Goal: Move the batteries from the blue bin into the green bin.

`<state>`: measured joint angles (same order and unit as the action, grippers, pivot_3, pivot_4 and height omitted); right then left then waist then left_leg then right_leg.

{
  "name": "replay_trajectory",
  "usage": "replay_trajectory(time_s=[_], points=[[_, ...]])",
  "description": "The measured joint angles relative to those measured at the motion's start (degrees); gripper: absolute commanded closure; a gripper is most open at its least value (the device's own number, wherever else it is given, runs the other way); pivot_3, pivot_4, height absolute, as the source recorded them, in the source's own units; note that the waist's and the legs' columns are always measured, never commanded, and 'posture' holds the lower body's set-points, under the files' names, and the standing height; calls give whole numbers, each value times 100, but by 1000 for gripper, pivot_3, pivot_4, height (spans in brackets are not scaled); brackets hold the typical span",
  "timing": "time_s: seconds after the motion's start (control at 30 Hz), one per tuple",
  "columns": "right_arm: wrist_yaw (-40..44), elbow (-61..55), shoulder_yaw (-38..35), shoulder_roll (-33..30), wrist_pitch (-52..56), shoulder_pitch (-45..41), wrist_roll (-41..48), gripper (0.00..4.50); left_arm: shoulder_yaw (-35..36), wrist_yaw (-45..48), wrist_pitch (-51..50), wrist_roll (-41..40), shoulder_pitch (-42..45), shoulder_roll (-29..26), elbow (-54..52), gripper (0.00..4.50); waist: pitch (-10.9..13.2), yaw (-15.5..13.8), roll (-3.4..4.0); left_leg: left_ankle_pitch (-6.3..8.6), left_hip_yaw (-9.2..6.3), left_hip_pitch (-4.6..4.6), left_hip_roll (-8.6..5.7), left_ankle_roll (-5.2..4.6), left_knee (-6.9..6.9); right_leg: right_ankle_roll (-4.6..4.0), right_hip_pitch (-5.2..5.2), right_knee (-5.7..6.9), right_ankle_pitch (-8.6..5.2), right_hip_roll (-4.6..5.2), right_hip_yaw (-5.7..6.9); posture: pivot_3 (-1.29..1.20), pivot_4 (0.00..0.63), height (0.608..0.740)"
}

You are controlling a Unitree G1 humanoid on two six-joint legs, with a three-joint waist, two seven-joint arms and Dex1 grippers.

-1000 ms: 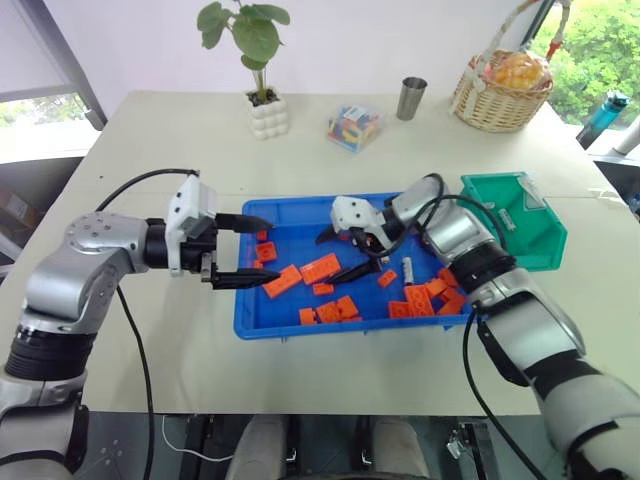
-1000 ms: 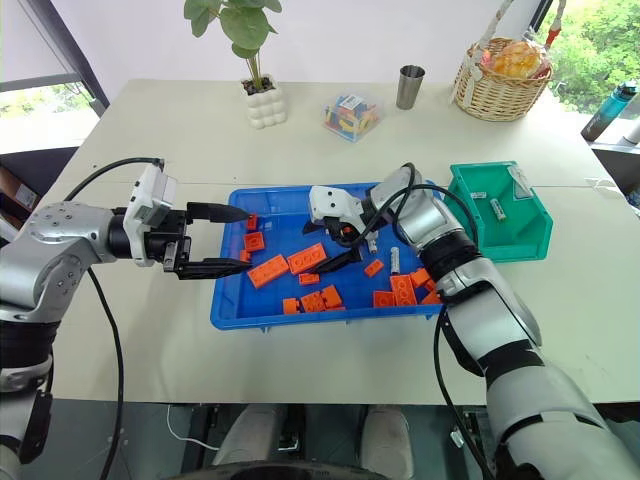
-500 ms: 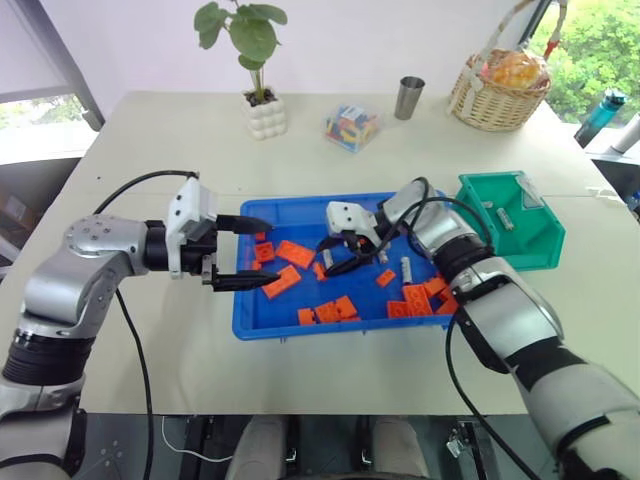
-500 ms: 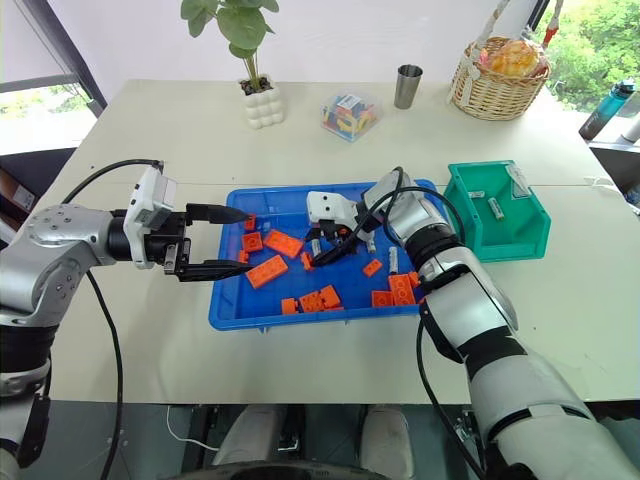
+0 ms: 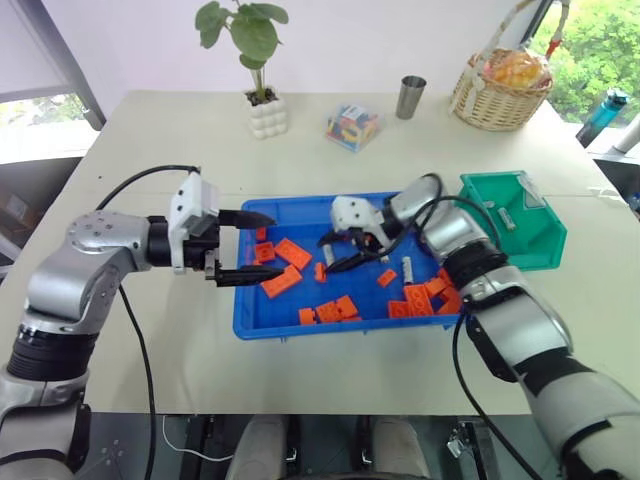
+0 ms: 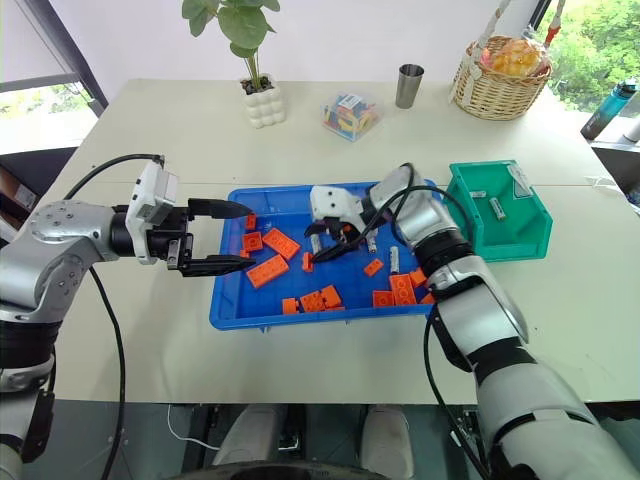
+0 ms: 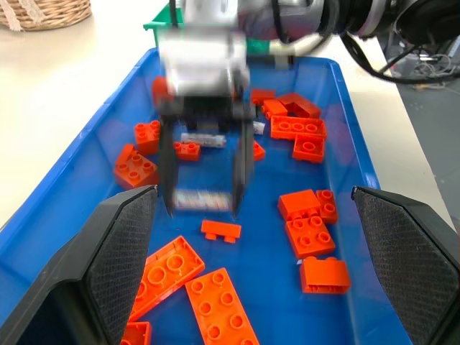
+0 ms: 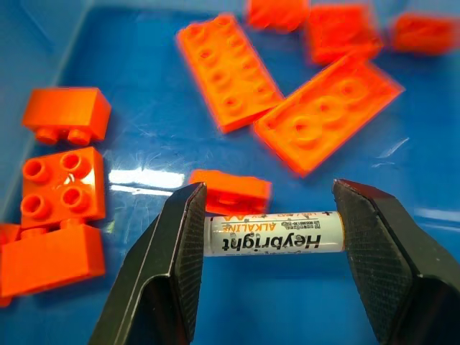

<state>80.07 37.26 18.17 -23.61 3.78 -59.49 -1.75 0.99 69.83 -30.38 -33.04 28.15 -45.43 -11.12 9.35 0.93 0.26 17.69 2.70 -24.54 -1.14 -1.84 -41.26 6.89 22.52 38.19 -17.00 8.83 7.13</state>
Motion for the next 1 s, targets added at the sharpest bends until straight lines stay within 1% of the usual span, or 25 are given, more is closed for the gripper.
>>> replay_trajectory(time_s=[0.13, 0.2, 0.27, 0.33, 0.4, 0.53, 0.63, 0.7, 0.73, 0.77, 0.8, 0.93, 1.0], points=[[-898, -1636, -1074, -711, 1210, 283, 340, 2311, -9, -73, 6, 0, 61, 95, 7, 0, 0, -47, -1, 0, -6, -1, -4, 0, 0, 0, -7, -2, 0, 6, 5, 0, 150, 673], [-1314, -2430, -1647, -1167, 1806, 789, 502, 2311, -4, -166, 59, 7, 108, 189, 24, 0, -1, -87, -4, 1, -9, 0, -7, 0, 0, 0, -15, -4, 0, 9, 10, 0, 150, 673], [-1683, -2920, -2137, -1641, 2252, 1437, 536, 2311, -12, -206, 103, 22, 117, 234, 53, 0, 0, -127, -4, 1, -3, -1, -8, -1, 1, 1, -14, -5, 1, 11, 9, 0, 150, 673], [-2036, -3167, -2537, -1995, 2611, 2004, 530, 2311, -19, -211, 148, 56, 112, 254, 123, 0, 1, -127, -2, 1, 8, 0, -6, -1, 1, 1, -8, -6, 0, 13, 7, 0, 150, 673], [-2368, -3361, -2837, -2218, 2845, 2344, 531, 2311, -50, -170, 223, 100, 147, 302, 203, 0, 5, -107, 5, 0, 19, 2, -1, 0, 1, 2, -4, -6, 0, 13, 5, 0, 150, 673], [-3027, -3424, -3364, -2556, 3073, 2676, 521, 2311, -222, -94, 323, 182, 381, 431, 432, 0, 6, -51, 6, 0, 22, 3, 2, 0, 3, 3, -2, -6, 0, 12, 5, 0, 150, 673], [-3286, -3455, -3420, -2658, 3149, 2890, 523, 2311, -259, -14, 404, 264, 589, 529, 617, 0, 6, -32, 6, 0, 21, 3, 2, -1, 4, 3, -2, -6, -1, 10, 5, 0, 150, 673], [-3374, -3480, -3405, -2668, 3252, 3020, 532, 1254, -263, 13, 471, 303, 657, 571, 686, 0, 6, -29, 6, 0, 22, 3, 3, -1, 5, 3, -1, -5, -1, 10, 5, 0, 150, 673], [-3431, -3480, -3398, -2669, 3310, 3057, 532, 876, -279, 34, 486, 327, 668, 595, 723, 0, 6, -31, 6, 0, 23, 3, 2, -1, 5, 4, -2, -5, -1, 11, 4, 0, 150, 673], [-3501, -3479, -3373, -2674, 3325, 3068, 523, 361, -306, 53, 493, 347, 679, 620, 767, 0, 6, -32, 6, 0, 22, 3, 2, -1, 4, 4, -2, -5, -1, 11, 5, 0, 150, 673], [-3577, -3478, -3339, -2687, 3317, 3068, 510, 34, -343, 67, 493, 375, 679, 632, 784, 0, 6, -31, 6, 0, 22, 3, 2, -1, 4, 4, -2, -5, -1, 10, 4, 0, 150, 673], [-3719, -3479, -3233, -2686, 3265, 3035, 539, 34, -369, 110, 494, 389, 681, 659, 806, 0, 7, -43, 6, 0, 20, 2, 1, -1, 3, 4, -4, -7, -1, 12, 4, 0, 150, 673], [-3675, -3587, -3228, -2541, 3402, 2791, 804, 34, -368, 113, 494, 392, 681, 658, 819, 0, 7, -32, 7, 0, 20, 2, 2, -1, 3, 4, -3, -8, -1, 11, 3, 0, 150, 673]])
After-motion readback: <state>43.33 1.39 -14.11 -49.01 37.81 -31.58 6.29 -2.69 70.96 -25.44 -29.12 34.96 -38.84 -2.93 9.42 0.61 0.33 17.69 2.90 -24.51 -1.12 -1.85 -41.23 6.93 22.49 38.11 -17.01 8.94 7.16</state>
